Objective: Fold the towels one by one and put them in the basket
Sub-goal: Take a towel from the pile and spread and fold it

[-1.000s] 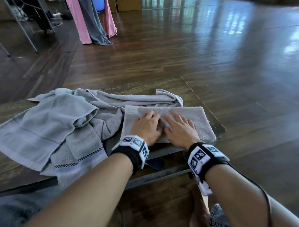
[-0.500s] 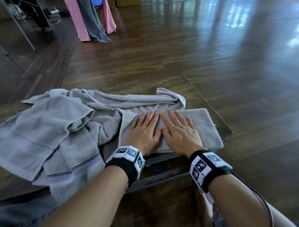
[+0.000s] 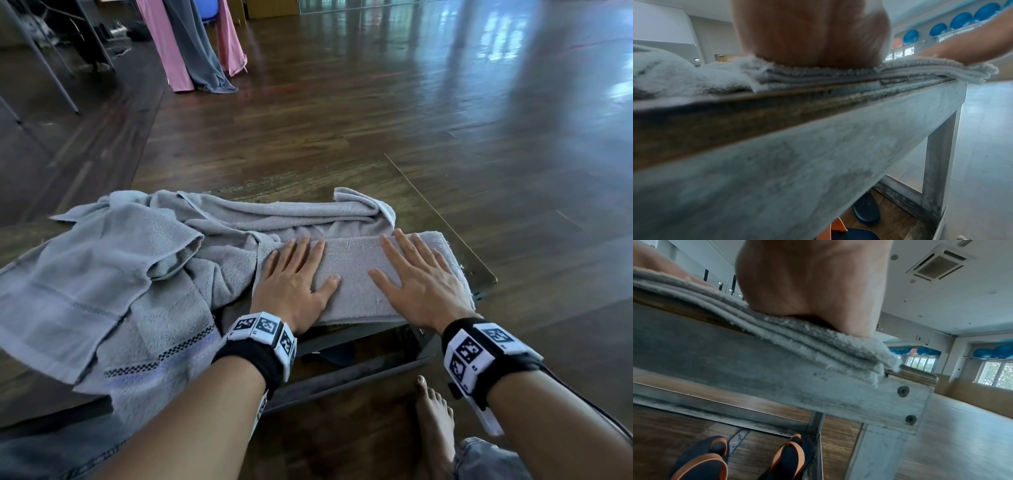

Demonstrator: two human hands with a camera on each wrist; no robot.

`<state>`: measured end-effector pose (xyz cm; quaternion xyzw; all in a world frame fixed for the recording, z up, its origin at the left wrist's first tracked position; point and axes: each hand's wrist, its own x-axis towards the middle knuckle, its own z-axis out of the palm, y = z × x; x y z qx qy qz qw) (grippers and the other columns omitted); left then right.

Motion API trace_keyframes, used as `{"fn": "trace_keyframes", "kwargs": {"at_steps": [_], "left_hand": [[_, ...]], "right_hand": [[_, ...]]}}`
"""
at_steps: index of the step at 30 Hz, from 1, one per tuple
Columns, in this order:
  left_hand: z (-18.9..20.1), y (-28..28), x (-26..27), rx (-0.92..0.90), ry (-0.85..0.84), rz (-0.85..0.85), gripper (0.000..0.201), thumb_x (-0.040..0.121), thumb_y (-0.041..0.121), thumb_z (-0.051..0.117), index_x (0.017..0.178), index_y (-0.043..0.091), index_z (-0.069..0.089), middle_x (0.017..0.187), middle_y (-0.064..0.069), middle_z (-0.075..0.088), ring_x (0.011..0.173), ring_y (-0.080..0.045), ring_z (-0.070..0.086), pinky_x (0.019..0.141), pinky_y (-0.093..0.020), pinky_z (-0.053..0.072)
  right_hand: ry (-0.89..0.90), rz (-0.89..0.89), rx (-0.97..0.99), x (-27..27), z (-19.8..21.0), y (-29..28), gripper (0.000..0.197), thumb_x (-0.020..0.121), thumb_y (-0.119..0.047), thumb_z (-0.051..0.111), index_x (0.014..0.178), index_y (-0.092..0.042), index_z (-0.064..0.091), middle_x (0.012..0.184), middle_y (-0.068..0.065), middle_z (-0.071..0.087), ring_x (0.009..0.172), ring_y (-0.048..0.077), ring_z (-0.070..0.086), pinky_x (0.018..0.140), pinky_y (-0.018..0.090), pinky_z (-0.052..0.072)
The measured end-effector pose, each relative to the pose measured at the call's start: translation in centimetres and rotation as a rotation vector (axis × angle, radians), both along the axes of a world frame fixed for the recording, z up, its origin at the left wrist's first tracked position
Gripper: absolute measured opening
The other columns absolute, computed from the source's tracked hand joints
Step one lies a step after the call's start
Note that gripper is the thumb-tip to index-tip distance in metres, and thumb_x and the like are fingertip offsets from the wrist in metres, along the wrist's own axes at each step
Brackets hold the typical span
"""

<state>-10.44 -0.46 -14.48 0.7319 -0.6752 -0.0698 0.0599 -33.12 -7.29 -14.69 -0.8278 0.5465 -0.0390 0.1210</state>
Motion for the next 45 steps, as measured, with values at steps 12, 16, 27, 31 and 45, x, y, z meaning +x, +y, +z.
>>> {"fn": "trace_keyframes", "kwargs": {"at_steps": [12, 16, 27, 31, 45], "left_hand": [[0.1, 0.9, 2.1, 0.003, 0.022, 0.038, 0.059, 0.1, 0.058, 0.006, 0.154, 0.043, -0.012, 0.164, 0.013, -0.017, 0.15, -0.006, -0.019, 0.124, -0.037, -0.007], [0.1, 1.4, 3.0, 0.023, -0.002, 0.093, 0.059, 0.098, 0.06, 0.003, 0.153, 0.045, -0.013, 0.162, 0.017, -0.022, 0.148, -0.003, -0.023, 0.124, -0.04, -0.009], [3.5, -0.5, 2.4, -0.106, -0.176, 0.109, 0.058, 0.096, 0.055, 0.038, 0.144, 0.023, 0.041, 0.139, -0.001, 0.048, 0.134, -0.021, 0.039, 0.115, -0.054, 0.017], [5.3, -1.3, 3.1, -0.119, -0.179, 0.099, 0.026, 0.094, 0.038, 0.045, 0.106, 0.018, 0.057, 0.114, -0.002, 0.054, 0.115, -0.022, 0.047, 0.109, -0.049, 0.025], [4.4, 1.3, 4.0, 0.072, 0.471, 0.166, 0.041, 0.09, 0.032, 0.064, 0.116, 0.024, 0.034, 0.111, -0.003, 0.056, 0.085, -0.02, 0.061, 0.077, -0.034, 0.049]], "right_hand": [[-0.007, -0.127, -0.005, -3.6, 0.5, 0.0, 0.09, 0.087, -0.085, 0.011, 0.161, -0.036, -0.005, 0.169, -0.014, -0.012, 0.156, 0.009, -0.008, 0.127, 0.041, 0.0], [-0.015, -0.166, -0.02, -4.3, 0.5, -0.2, 0.094, 0.084, -0.088, 0.009, 0.161, -0.036, -0.004, 0.168, -0.019, -0.008, 0.155, 0.005, -0.004, 0.127, 0.044, 0.002], [0.108, -0.09, -0.291, 0.1, 3.3, 1.4, 0.047, 0.09, -0.051, 0.044, 0.124, -0.02, 0.051, 0.122, 0.012, 0.054, 0.113, 0.028, 0.049, 0.089, 0.042, 0.045], [-0.01, -0.141, -0.078, 3.0, 3.3, 1.1, 0.051, 0.097, -0.05, 0.039, 0.135, -0.018, 0.042, 0.123, 0.01, 0.054, 0.114, 0.028, 0.05, 0.087, 0.042, 0.044], [-0.115, 0.03, 0.032, 2.6, 2.6, 0.1, 0.056, 0.103, -0.041, 0.037, 0.157, -0.032, 0.024, 0.164, -0.003, 0.023, 0.152, 0.025, 0.017, 0.121, 0.047, 0.02]]}}
